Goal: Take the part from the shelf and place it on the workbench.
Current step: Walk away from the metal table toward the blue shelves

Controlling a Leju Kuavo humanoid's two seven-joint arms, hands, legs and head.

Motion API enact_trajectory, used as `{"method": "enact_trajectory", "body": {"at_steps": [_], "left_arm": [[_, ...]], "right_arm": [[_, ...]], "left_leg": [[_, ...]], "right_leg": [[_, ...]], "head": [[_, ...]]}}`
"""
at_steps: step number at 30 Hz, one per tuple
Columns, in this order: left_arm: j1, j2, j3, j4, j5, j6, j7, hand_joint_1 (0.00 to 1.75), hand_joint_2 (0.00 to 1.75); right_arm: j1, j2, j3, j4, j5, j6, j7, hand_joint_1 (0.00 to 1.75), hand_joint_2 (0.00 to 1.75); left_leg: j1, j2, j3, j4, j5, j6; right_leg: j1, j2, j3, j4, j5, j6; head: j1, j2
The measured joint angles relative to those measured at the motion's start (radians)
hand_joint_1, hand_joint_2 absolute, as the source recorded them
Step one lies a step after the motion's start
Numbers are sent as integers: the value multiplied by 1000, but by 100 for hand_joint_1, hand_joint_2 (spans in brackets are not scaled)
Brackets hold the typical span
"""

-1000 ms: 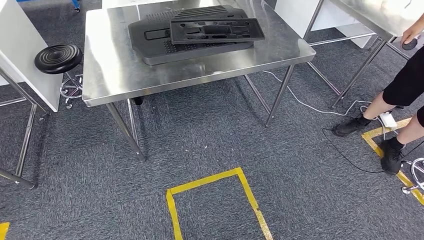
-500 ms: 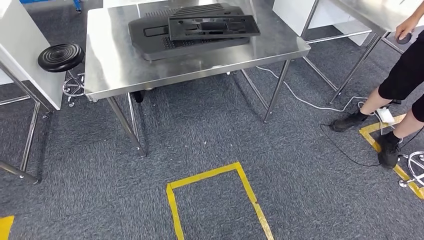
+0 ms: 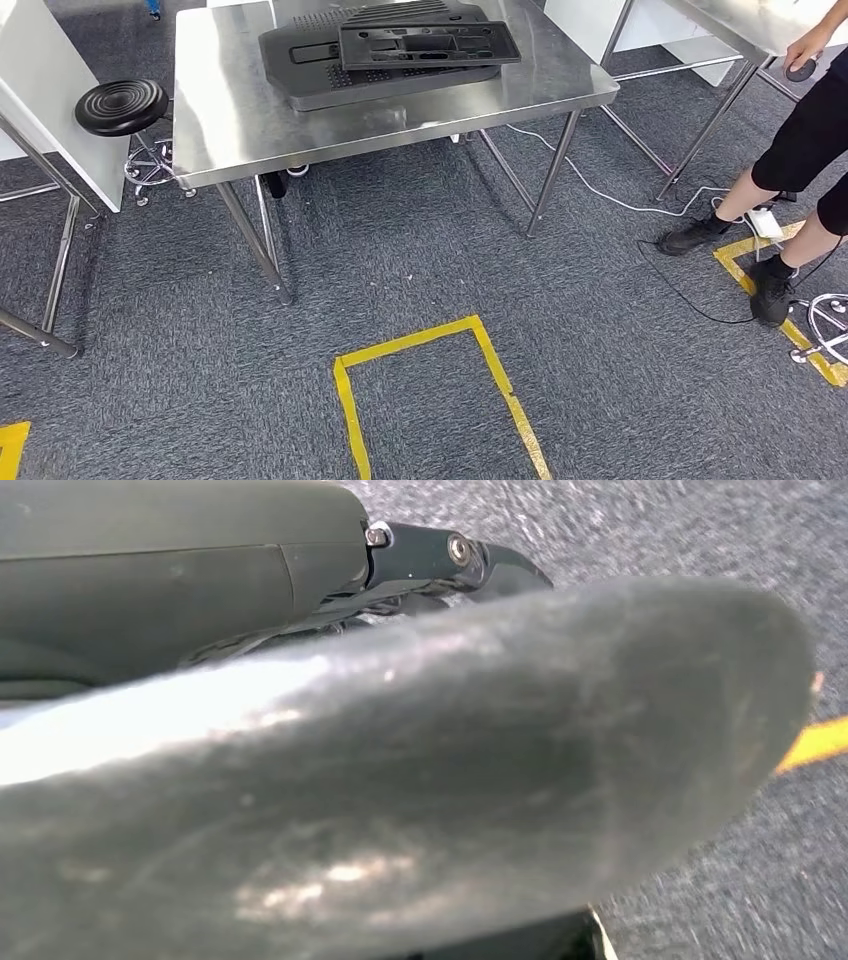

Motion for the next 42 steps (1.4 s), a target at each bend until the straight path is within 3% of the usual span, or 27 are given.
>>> {"method": "enact_trajectory", "body": {"at_steps": [1,3,5,6,7,9,11,12,15,16,18,20,21,22,23,25,27,31,34,42], "left_arm": [[0,0,0,0,0,0,0,0,0],[-2,0,0,0,0,0,0,0,0],[-2,0,2,0,-1,0,0,0,0],[-2,-1,3,0,-2,0,0,0,0],[-1,-1,5,0,-2,0,0,0,0],[-2,-2,8,0,-2,0,0,0,0],[-2,-3,11,0,-2,0,0,0,0],[-2,-4,13,0,-2,0,0,0,0],[-2,-4,15,0,-3,0,0,0,0],[-1,-4,16,0,-3,1,0,0,0],[0,-3,17,0,-4,1,0,0,0],[1,-3,19,0,-5,2,0,0,0],[1,-3,21,0,-6,2,0,0,0],[2,-3,22,0,-7,2,1,0,0],[2,-3,23,0,-8,2,1,0,0],[1,-2,24,0,-9,2,-4,0,0],[0,-2,24,0,-9,1,-14,0,0],[1,-4,25,0,-10,2,-21,0,0],[1,-4,25,0,-10,2,-21,0,0],[1,-4,25,0,-12,2,-21,0,0]], "right_arm": [[0,0,0,0,1,-1,1,0,0],[-1,-1,0,0,3,-2,4,0,0],[-1,0,0,0,1,-6,12,0,0],[-1,0,0,0,-2,-8,17,0,0],[0,-1,0,1,-5,-10,21,0,0],[-1,-2,0,1,-8,-13,25,0,0],[-5,-3,0,1,-8,-14,26,0,0],[-7,-3,0,1,-9,-15,27,0,0],[-6,-3,0,1,-10,-22,30,0,0],[-5,-3,0,1,-10,-25,31,0,0],[-5,-2,0,1,-4,-31,39,0,0],[-3,0,0,2,5,-37,48,0,0],[-2,1,0,2,8,-40,52,0,0],[-1,1,0,2,10,-41,55,0,0],[-1,1,0,2,11,-42,57,0,0],[-1,2,0,3,12,-43,59,0,0],[-3,3,0,3,12,-44,59,0,0],[-2,2,0,3,10,-45,59,0,0],[-2,2,0,3,9,-46,59,0,0],[-3,2,0,3,7,-45,59,0,0]], "left_leg": [[1,1,-4,-3,6,9],[4,3,-16,-6,17,23],[3,4,-32,-5,27,26],[3,5,-39,-5,32,25],[3,5,-45,-5,37,24],[3,4,-54,-5,47,19],[-1,4,-59,-4,56,10],[-3,4,-60,-5,60,4],[-1,5,-63,-9,70,-16],[1,5,-68,-1,60,-22],[3,4,-98,77,-4,-29],[3,4,-143,208,-82,-35],[3,4,-156,254,-100,-37],[3,4,-150,264,-98,-37],[3,4,-125,234,-79,-36],[3,4,-40,102,-29,-31],[2,4,9,10,-9,-22],[-4,4,2,-7,-3,-9],[-8,4,-4,-7,1,-2],[-12,4,-11,-6,7,6]], "right_leg": [[-2,0,-11,17,-12,2],[-5,0,-57,110,-66,-1],[-7,0,-111,243,-126,-2],[-8,0,-122,280,-140,2],[-9,0,-112,276,-138,9],[-9,0,-32,151,-101,22],[-5,0,45,14,-66,21],[-2,1,61,-18,-57,15],[0,1,57,-27,-41,-7],[-3,0,56,-29,-34,-14],[-8,-2,53,-31,-22,-28],[-4,-3,42,-28,-15,-35],[-3,-3,38,-26,-13,-35],[-2,-3,34,-23,-12,-35],[-1,-3,32,-20,-12,-34],[0,-2,29,-13,-12,-33],[7,-1,22,-5,-13,-29],[9,-1,9,-6,-7,-26],[5,-1,5,-10,0,-17],[3,-1,-2,-13,8,-5]], "head": [[1,0],[5,0],[7,0],[6,0],[7,0],[7,0],[6,0],[5,0],[4,0],[4,0],[2,0],[1,0],[2,0],[2,0],[2,0],[2,0],[3,0],[2,0],[2,0],[2,0]]}}
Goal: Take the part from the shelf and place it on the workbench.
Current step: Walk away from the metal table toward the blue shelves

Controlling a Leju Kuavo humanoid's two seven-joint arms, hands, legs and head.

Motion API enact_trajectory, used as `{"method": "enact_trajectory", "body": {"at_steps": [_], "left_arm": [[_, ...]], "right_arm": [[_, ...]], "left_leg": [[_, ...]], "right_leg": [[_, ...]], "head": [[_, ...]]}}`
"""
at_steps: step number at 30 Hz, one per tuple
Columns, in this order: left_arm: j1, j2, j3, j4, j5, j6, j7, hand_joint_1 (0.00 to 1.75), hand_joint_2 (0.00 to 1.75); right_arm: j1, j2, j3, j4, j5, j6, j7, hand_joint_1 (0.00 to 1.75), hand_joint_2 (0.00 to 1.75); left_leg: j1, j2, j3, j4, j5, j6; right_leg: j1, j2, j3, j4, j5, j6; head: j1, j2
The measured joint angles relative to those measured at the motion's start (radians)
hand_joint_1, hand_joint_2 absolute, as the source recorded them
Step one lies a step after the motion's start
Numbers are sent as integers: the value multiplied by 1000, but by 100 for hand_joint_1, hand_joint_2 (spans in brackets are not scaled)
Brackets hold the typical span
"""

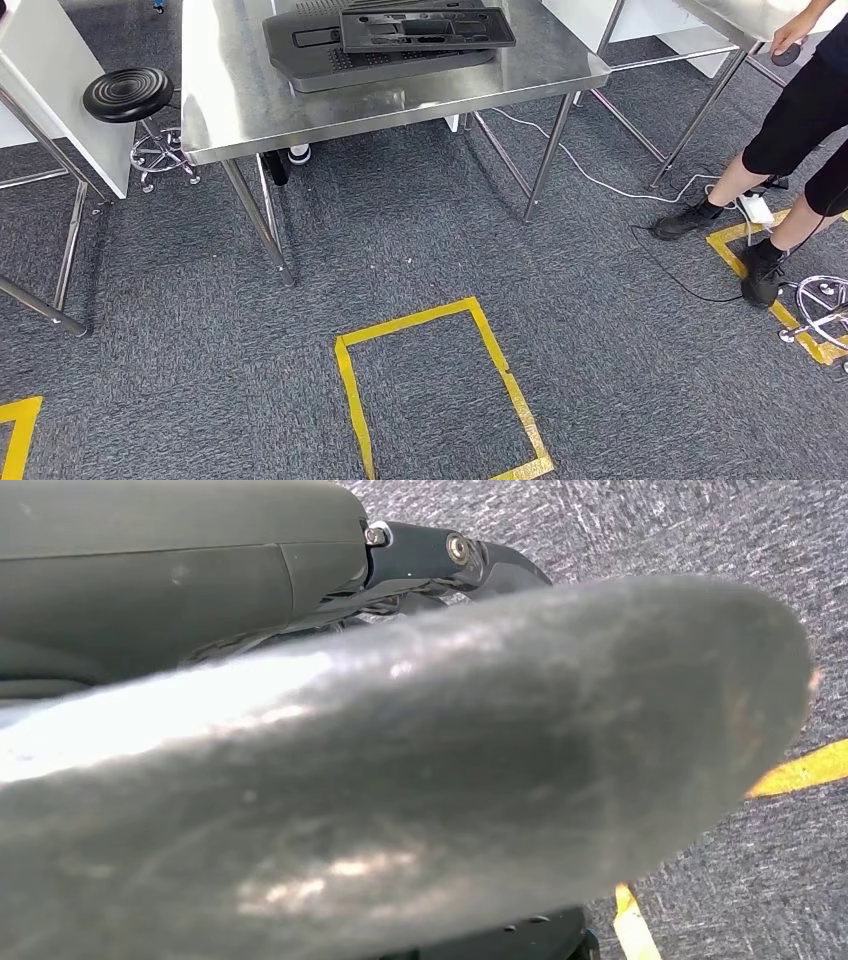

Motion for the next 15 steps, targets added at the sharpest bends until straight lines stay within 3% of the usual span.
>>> {"method": "enact_trajectory", "body": {"at_steps": [4,8,10,12,13,14,15], "left_arm": [[0,0,0,0,0,0,0,0,0],[-1,0,0,0,-1,0,-1,0,0],[-3,-1,0,0,-1,0,-2,0,0],[-4,-1,0,0,-2,0,-3,0,0],[-4,-2,0,0,-2,-1,-3,0,0],[-4,-2,0,0,-2,-1,-3,0,0],[-4,-2,0,0,-2,-1,-3,0,0]], "right_arm": [[0,1,0,0,-3,2,0,0,0],[-1,0,0,0,-4,2,0,0,0],[-1,0,0,0,-4,2,0,0,0],[-1,0,0,0,-4,2,0,0,0],[-1,-1,0,0,-4,2,0,0,0],[0,-2,0,0,-4,2,0,0,0],[1,-3,0,0,-4,2,0,0,0]], "left_leg": [[0,0,-1,1,1,2],[5,3,6,-21,17,19],[15,9,11,-41,31,26],[17,14,6,-45,37,26],[18,17,3,-44,38,23],[21,20,0,-44,40,18],[26,22,-1,-44,41,13]], "right_leg": [[0,0,0,-1,2,3],[-1,2,-6,3,1,15],[-2,3,-42,75,-40,11],[-10,3,-102,204,-98,10],[-16,3,-123,252,-114,15],[-23,2,-126,266,-116,25],[-29,1,-107,236,-102,40]], "head": [[0,0],[0,0],[2,0],[4,0],[4,0],[4,0],[4,0]]}}
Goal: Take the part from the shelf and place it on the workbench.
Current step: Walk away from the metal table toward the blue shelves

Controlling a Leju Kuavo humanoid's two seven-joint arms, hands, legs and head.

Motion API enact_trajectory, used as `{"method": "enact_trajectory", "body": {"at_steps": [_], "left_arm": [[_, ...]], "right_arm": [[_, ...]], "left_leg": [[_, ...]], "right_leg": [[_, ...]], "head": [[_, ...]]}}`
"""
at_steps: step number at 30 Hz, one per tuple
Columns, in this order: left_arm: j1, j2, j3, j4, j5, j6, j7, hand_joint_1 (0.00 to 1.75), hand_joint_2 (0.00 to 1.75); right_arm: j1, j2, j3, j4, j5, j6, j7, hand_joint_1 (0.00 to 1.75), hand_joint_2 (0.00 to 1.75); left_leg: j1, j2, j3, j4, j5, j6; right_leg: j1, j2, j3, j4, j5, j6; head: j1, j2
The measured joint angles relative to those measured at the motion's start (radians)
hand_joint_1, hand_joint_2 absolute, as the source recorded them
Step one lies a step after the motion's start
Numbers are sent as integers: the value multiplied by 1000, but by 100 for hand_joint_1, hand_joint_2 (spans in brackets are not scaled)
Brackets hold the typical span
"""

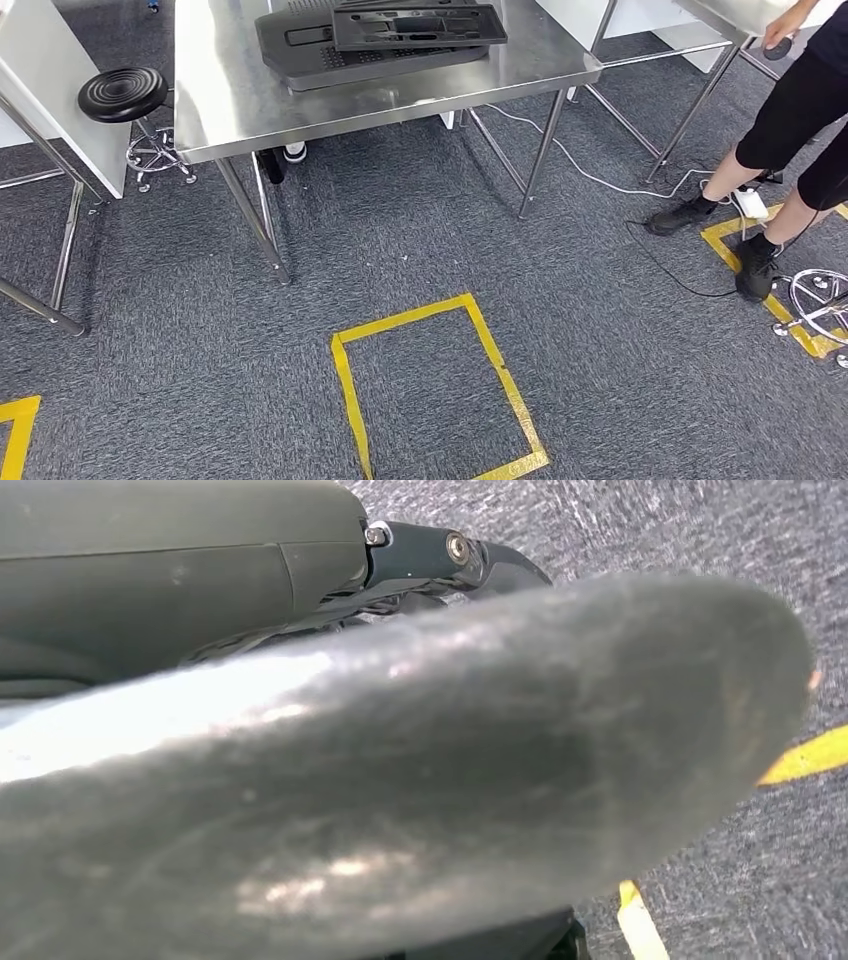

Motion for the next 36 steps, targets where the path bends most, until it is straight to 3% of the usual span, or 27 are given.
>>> {"method": "enact_trajectory", "body": {"at_steps": [2,3,4,5,7,9,12,13,14,15,16,18,20,21,23,24,25,27,29,30,31,33,34,36], "left_arm": [[0,0,0,0,0,-1,0,0,0],[0,1,0,-1,0,-1,0,0,0],[0,2,0,-1,0,-1,0,0,0],[0,3,0,-1,0,-1,0,0,0],[0,2,0,-1,-2,0,0,0,0],[0,2,0,-1,-4,0,0,0,0],[1,1,0,0,-6,-1,-1,0,0],[1,1,0,0,-6,-1,-1,0,0],[2,1,0,0,-6,-1,-1,0,0],[2,1,0,0,-6,-1,-1,0,0],[2,1,0,0,-6,-1,-1,0,0],[3,1,0,0,-7,-1,-1,0,0],[3,0,0,0,-7,-1,-1,0,0],[3,0,0,0,-7,-1,-1,0,0],[1,-3,0,0,-7,0,-1,0,0],[1,-3,0,0,-7,0,-1,0,0],[0,-3,0,0,-7,0,-1,0,0],[0,-3,0,0,-7,0,-2,0,0],[0,-3,0,0,-7,0,-2,0,0],[0,-3,0,0,-7,0,-2,0,0],[0,-4,0,0,-7,0,-2,0,0],[0,-6,0,0,-8,0,-2,0,0],[-1,-7,0,0,-8,1,-2,0,0],[-1,-7,0,0,-8,1,-2,0,0]], "right_arm": [[-2,0,0,0,0,0,0,0,0],[-4,1,0,0,0,0,1,0,0],[-7,2,0,0,0,1,1,0,0],[-8,3,0,0,0,1,1,0,0],[-8,1,0,0,0,2,1,0,0],[-6,1,0,0,0,2,3,0,0],[-5,2,0,1,0,1,6,0,0],[-5,2,0,1,1,1,7,0,0],[-5,2,0,1,2,1,9,0,0],[-5,1,0,2,2,0,10,0,0],[-5,1,0,2,3,0,11,0,0],[-6,3,-1,2,4,-1,13,0,0],[-8,4,-1,2,4,-1,14,0,0],[-8,4,-1,2,4,-1,14,0,0],[-6,3,-1,2,4,-1,14,0,0],[-5,3,-1,3,4,-1,15,0,0],[-5,2,-1,3,4,-1,15,0,0],[-7,2,-1,3,5,-2,16,0,0],[-6,2,-1,3,6,-2,18,0,0],[-5,2,-1,3,7,-2,19,0,0],[-4,2,-1,3,7,-2,21,0,0],[-6,1,-1,3,9,-2,22,0,0],[-8,1,-1,3,9,-2,22,0,0],[-11,1,-1,3,10,-2,22,0,0]], "left_leg": [[8,5,-1,4,0,-19],[10,7,-2,7,-2,-29],[9,10,-1,9,-3,-40],[8,12,0,9,-3,-49],[12,16,4,5,-2,-63],[18,11,-6,34,-30,-70],[15,-8,-78,214,-141,-64],[13,-11,-103,274,-166,-61],[11,-12,-115,303,-171,-58],[10,-14,-108,293,-155,-53],[9,-19,-83,246,-124,-48],[9,-61,-16,112,-62,-38],[5,-91,16,43,-43,-34],[2,-90,16,38,-45,-33],[-1,-69,15,33,-39,-25],[0,-58,15,29,-36,-19],[1,-47,14,26,-34,-12],[-2,-21,9,25,-32,-4],[-5,6,6,25,-31,-2],[-6,18,6,25,-31,-2],[-6,30,6,25,-31,-2],[-9,51,8,26,-32,-5],[-12,61,9,26,-32,-8],[-17,79,13,26,-33,-18]], "right_leg": [[-13,-14,83,-146,48,32],[-15,-21,117,-209,67,37],[-14,-25,135,-247,76,33],[-11,-25,139,-258,79,23],[-5,-14,136,-252,82,-4],[-6,-7,138,-251,88,-22],[0,4,135,-250,94,-39],[5,10,134,-250,95,-42],[9,18,133,-249,95,-43],[12,28,134,-249,95,-44],[13,39,135,-248,95,-44],[17,60,135,-244,94,-42],[16,79,125,-241,96,-36],[15,87,119,-241,98,-30],[11,94,107,-240,100,-19],[12,80,95,-224,92,-17],[14,60,73,-188,72,-18],[14,21,7,-54,13,-25],[13,13,-44,57,-25,-22],[13,10,-41,57,-21,-14],[13,5,-12,10,-2,-6],[17,-33,80,-150,47,4],[21,-51,114,-213,66,0],[28,-62,131,-255,82,-14]], "head": [[2,0],[4,0],[4,0],[4,0],[0,0],[-1,0],[-4,0],[-5,0],[-5,0],[-4,0],[-4,0],[-4,0],[-4,0],[-4,0],[-4,0],[-2,0],[0,0],[3,0],[4,0],[4,0],[4,0],[5,0],[4,0],[3,0]]}}
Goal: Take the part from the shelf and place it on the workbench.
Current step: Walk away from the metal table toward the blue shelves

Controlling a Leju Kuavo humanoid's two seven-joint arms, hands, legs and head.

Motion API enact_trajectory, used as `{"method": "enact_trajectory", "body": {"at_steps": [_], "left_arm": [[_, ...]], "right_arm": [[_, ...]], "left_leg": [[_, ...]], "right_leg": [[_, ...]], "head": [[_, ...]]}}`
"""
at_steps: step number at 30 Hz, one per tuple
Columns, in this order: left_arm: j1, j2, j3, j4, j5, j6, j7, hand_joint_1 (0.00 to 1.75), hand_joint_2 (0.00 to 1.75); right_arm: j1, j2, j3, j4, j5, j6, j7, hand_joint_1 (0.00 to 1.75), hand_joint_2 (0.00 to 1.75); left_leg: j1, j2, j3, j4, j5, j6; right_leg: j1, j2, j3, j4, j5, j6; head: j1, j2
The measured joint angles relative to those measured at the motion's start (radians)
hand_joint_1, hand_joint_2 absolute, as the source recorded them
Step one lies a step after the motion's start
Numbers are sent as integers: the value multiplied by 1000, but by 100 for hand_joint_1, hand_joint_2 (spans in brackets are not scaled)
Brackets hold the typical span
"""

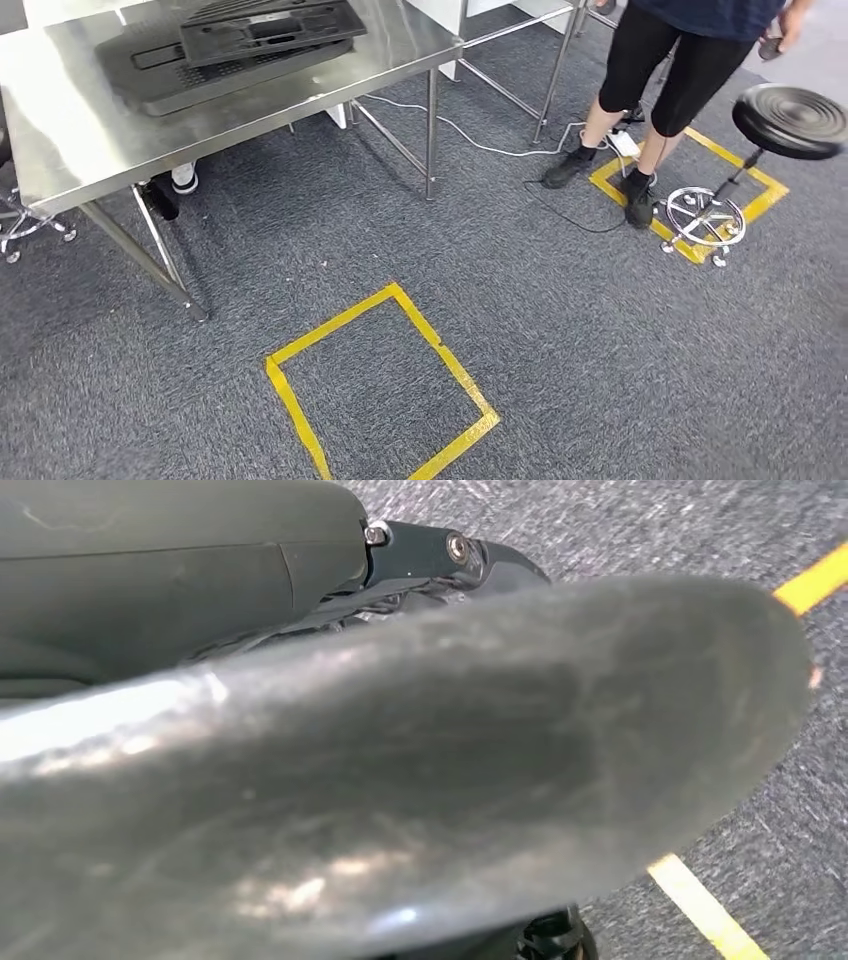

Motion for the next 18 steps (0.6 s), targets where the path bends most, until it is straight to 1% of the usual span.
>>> {"method": "enact_trajectory", "body": {"at_steps": [1,2,3,4,5,6,7,8,9,10,11,12,13,14,15,16,17,18], "left_arm": [[-1,0,0,0,0,0,0,0,0],[-3,0,0,0,-1,1,-1,0,0],[-4,-1,0,0,-2,1,-2,0,0],[-4,-1,0,0,-3,2,-4,0,0],[-3,-1,0,0,-4,2,-5,0,0],[-1,0,0,0,-6,3,-6,0,0],[1,0,0,0,-7,5,-8,0,0],[2,0,0,0,-8,7,-10,0,0],[4,0,0,0,-8,9,-13,0,0],[4,0,0,0,-8,11,-16,0,0],[5,0,0,0,-8,15,-20,0,0],[6,0,1,0,-8,19,-23,0,0],[6,-1,2,1,-8,21,-25,0,0],[7,-2,3,2,-8,20,-25,0,0],[7,-3,4,2,-7,13,-23,0,0],[6,-3,5,3,-8,3,-18,0,0],[5,-3,5,2,-9,-8,-10,0,0],[5,-2,5,2,-11,-17,-2,0,0]], "right_arm": [[1,0,0,0,1,0,0,0,0],[3,0,0,0,2,0,0,0,0],[5,0,0,0,2,0,0,0,0],[6,1,0,1,3,0,1,0,0],[6,1,0,1,3,0,1,0,0],[5,2,0,1,4,0,2,0,0],[5,3,0,1,4,0,2,0,0],[5,4,0,1,4,0,3,0,0],[6,5,0,1,4,0,4,0,0],[6,5,0,1,5,0,5,0,0],[7,5,0,1,5,0,6,0,0],[6,5,0,1,5,0,6,0,0],[6,5,0,1,6,0,6,0,0],[6,5,0,1,7,0,6,0,0],[7,5,0,1,8,1,6,0,0],[9,5,0,1,9,1,6,0,0],[12,5,0,1,11,1,6,0,0],[15,5,0,1,12,1,5,0,0]], "left_leg": [[0,9,3,-2,0,-6],[3,7,5,0,-3,-12],[5,-8,4,10,-14,-17],[7,-31,-5,38,-36,-21],[9,-60,-24,87,-69,-24],[9,-82,-50,153,-107,-25],[9,-93,-79,220,-138,-27],[10,-97,-101,267,-152,-29],[12,-99,-107,279,-145,-31],[15,-101,-95,252,-118,-33],[21,-110,-68,192,-79,-36],[27,-136,-38,129,-52,-40],[32,-160,-16,79,-33,-41],[33,-179,-4,50,-27,-40],[31,-189,-3,44,-31,-34],[26,-179,-6,44,-29,-25],[24,-166,-7,43,-26,-16],[22,-154,-8,40,-23,-7]], "right_leg": [[0,11,-3,0,5,-8],[-5,22,-1,-2,9,-14],[-10,32,3,-5,12,-21],[-16,41,7,-8,16,-28],[-21,50,10,-10,19,-33],[-20,60,10,-9,21,-36],[-19,72,10,-9,21,-38],[-19,86,10,-8,21,-38],[-20,100,10,-6,21,-38],[-22,116,10,-3,20,-37],[-24,131,10,3,18,-33],[-26,146,6,10,15,-28],[-26,160,0,20,11,-20],[-26,171,-8,28,8,-12],[-26,181,-16,31,9,-4],[-27,190,-24,31,11,3],[-29,194,-31,28,14,9],[-28,180,-40,35,11,12]], "head": [[-1,0],[-1,0],[-2,0],[-3,0],[-5,0],[-6,0],[-7,0],[-8,0],[-8,0],[-8,0],[-8,0],[-8,0],[-10,0],[-11,0],[-12,0],[-13,0],[-12,0],[-11,0]]}}
